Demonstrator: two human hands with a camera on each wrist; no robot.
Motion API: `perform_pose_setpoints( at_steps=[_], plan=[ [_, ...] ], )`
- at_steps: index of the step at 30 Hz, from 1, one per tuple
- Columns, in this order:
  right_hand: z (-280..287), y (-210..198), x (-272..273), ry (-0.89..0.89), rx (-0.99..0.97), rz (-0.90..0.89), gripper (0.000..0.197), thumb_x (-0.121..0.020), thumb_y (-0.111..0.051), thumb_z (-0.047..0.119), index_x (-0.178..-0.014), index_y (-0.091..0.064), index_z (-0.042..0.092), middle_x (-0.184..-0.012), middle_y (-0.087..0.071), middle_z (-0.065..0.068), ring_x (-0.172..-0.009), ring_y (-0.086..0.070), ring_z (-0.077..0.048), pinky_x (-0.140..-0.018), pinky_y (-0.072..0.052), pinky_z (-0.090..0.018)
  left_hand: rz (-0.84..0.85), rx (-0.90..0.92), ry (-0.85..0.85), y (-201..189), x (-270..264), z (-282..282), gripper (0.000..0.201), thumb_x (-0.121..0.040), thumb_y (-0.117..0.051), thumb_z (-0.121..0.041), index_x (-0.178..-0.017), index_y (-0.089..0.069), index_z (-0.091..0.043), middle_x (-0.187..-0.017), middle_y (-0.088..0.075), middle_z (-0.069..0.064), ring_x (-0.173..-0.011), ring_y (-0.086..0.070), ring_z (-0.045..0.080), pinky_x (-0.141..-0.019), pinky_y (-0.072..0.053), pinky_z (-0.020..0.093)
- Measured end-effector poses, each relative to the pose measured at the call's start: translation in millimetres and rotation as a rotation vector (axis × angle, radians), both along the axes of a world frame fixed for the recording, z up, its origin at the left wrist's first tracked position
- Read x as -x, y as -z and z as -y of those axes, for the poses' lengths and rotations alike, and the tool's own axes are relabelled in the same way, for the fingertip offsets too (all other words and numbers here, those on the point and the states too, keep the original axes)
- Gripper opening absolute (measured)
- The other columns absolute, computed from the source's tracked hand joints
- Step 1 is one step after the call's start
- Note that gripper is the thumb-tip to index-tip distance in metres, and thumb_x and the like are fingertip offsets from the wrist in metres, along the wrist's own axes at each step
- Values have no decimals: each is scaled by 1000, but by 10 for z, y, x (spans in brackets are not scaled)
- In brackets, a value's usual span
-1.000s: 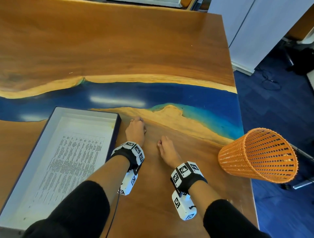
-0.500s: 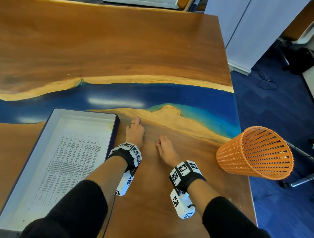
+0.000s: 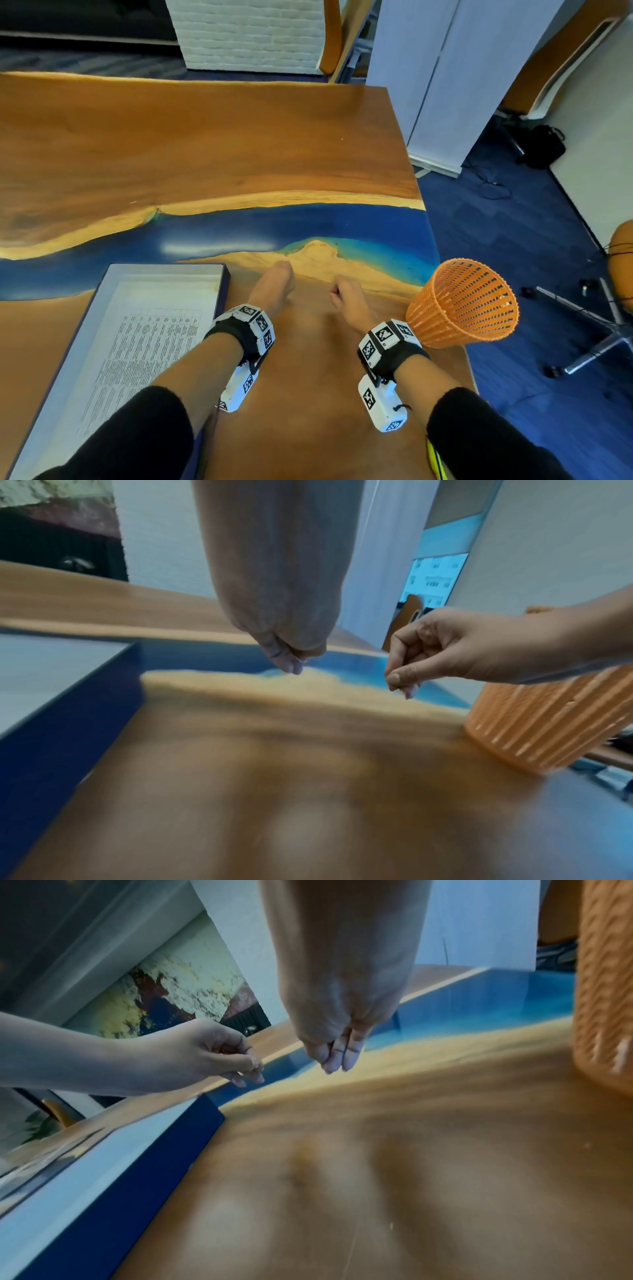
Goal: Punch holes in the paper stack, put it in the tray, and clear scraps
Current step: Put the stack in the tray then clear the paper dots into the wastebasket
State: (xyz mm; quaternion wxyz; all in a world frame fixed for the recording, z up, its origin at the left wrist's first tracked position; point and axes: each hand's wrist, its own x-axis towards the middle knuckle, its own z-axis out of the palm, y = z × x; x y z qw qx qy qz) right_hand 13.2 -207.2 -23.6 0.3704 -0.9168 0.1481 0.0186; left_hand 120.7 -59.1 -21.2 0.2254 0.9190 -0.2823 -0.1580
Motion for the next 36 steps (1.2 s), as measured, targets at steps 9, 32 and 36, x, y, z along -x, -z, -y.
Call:
perform_pose_setpoints(
  at_steps=[9,32,36],
  plan=[
    [914,-1058,571,288,104,340,9,-83,-53,-4,-84,-61,0,-79,-62,-10,-69,-54,-17,-65,-44,-28,17,300,276,-932,372,1125,17,-86,-42,3,-75,-41,-10,-72,-44,5,-63,-33,19,-60,-33,32],
    [1548,-1213,1490,446,215,101,19,-82,-61,-1,-70,-61,15,-64,-62,-6,-68,-65,-28,-74,-57,-46,173,305,559,-1166,1309,1924,18,-90,-61,-18,-108,-61,-14,-96,-73,6,-90,-67,21,-84,-53,41],
    [1564,-1252,1506,435,181,98,15,-80,-67,4,-70,-61,13,-65,-63,-6,-65,-64,-23,-73,-58,-43,215,275,570,-1267,1301,1872,15,-86,-67,-23,-97,-61,-15,-89,-72,0,-84,-65,17,-83,-51,38]
  ],
)
